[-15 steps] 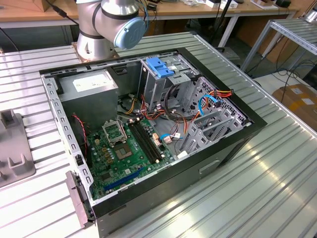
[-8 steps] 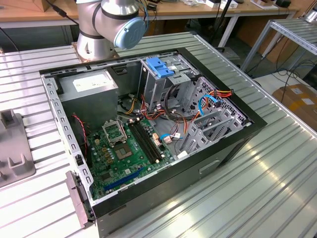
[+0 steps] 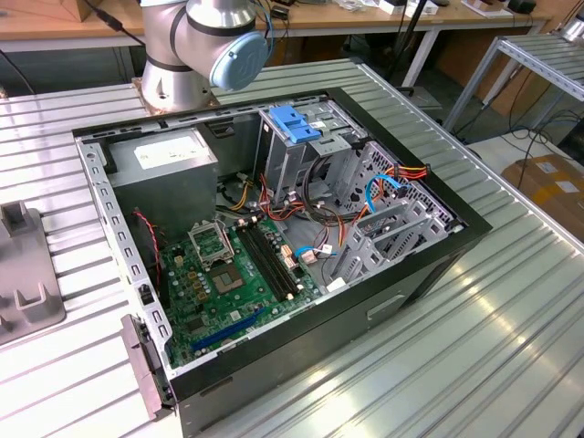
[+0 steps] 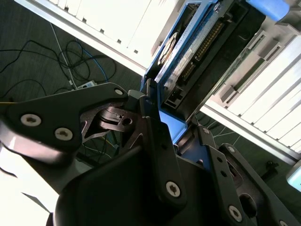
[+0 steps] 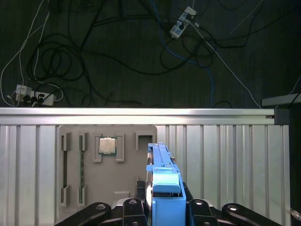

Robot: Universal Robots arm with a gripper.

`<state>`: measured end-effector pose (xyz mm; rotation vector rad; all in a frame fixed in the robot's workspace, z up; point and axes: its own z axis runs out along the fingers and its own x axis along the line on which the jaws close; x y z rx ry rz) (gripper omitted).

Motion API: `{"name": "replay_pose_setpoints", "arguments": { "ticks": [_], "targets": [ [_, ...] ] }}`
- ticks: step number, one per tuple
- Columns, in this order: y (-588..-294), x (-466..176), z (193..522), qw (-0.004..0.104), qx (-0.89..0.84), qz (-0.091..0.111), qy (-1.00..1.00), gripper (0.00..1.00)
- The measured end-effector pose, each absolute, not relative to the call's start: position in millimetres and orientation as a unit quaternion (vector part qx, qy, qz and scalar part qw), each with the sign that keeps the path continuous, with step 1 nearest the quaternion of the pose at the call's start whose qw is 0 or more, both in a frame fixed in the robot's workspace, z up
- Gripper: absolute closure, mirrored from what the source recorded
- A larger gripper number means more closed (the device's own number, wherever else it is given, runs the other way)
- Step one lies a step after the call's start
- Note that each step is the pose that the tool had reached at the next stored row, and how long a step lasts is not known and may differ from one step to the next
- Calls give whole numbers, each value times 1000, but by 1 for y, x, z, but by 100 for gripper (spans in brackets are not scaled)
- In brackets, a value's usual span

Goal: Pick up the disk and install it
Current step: 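Pick up the disk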

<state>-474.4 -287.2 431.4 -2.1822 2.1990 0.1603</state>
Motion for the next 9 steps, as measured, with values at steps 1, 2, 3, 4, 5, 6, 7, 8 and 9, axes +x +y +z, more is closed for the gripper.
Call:
{"name": "replay_pose_setpoints", "arguments": {
  "ticks": [1,2,3,4,5,6,7,8,9],
  "targets": [
    [-287,-474,432,20,-703,52,709,63],
    [-287,-474,432,20,-703,52,709,63],
    [-287,-474,433,20,-703,52,709,63],
    [-287,-474,433,20,-703,52,709,63],
    [-287,-474,433,20,-703,52,709,63],
    [-287,-474,433,20,-703,52,709,63],
    [-287,-474,433,20,-703,52,709,63],
    [-287,-474,434,20,-703,52,709,63],
    [-287,-474,434,20,-703,52,709,63]
  ]
}}
